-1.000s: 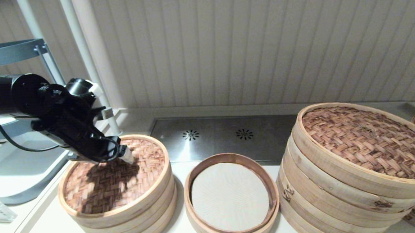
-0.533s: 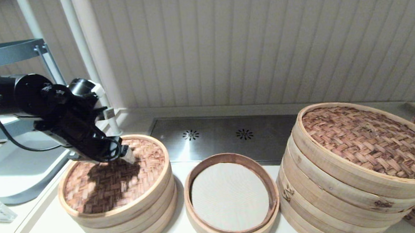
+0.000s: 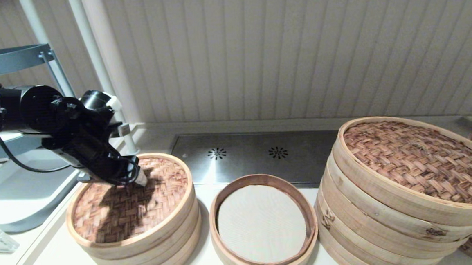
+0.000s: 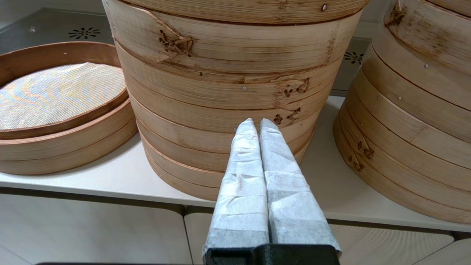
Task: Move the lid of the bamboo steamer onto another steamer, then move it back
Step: Pick up the steamer
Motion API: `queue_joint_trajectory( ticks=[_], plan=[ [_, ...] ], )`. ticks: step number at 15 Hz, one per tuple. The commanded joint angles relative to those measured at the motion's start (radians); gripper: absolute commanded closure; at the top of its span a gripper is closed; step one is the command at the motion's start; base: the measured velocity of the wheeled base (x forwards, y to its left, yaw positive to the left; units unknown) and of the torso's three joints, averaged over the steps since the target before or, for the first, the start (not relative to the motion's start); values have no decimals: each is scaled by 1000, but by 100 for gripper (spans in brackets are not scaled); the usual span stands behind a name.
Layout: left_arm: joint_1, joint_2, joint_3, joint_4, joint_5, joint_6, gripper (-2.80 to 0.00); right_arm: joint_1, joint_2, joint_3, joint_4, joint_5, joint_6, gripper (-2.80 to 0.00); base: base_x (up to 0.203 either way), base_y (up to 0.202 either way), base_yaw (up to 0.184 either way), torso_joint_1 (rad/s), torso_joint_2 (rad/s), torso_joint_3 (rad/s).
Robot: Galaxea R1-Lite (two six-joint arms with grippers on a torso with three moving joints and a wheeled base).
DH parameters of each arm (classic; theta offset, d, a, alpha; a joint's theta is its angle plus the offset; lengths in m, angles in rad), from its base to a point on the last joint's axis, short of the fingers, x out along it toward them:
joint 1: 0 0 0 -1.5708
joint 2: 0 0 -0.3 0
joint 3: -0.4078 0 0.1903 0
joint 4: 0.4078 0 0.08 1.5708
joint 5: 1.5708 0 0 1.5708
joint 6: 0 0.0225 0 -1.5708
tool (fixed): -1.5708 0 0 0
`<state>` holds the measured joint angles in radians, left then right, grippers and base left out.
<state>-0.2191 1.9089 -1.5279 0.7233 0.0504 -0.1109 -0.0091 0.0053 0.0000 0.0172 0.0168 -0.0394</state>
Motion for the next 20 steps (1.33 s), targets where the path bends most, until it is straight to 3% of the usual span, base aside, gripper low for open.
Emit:
queue_joint_trajectory(
  ticks=[1, 20],
  plan=[
    [0, 2, 0, 5, 0, -1, 0, 0, 1, 2, 0, 0, -1, 0, 0, 0, 0, 0, 0, 0],
    [0, -64, -60, 8, 5, -1, 0, 0, 1, 2, 1, 1, -1, 0, 0, 0, 0, 0, 0, 0]
  ],
)
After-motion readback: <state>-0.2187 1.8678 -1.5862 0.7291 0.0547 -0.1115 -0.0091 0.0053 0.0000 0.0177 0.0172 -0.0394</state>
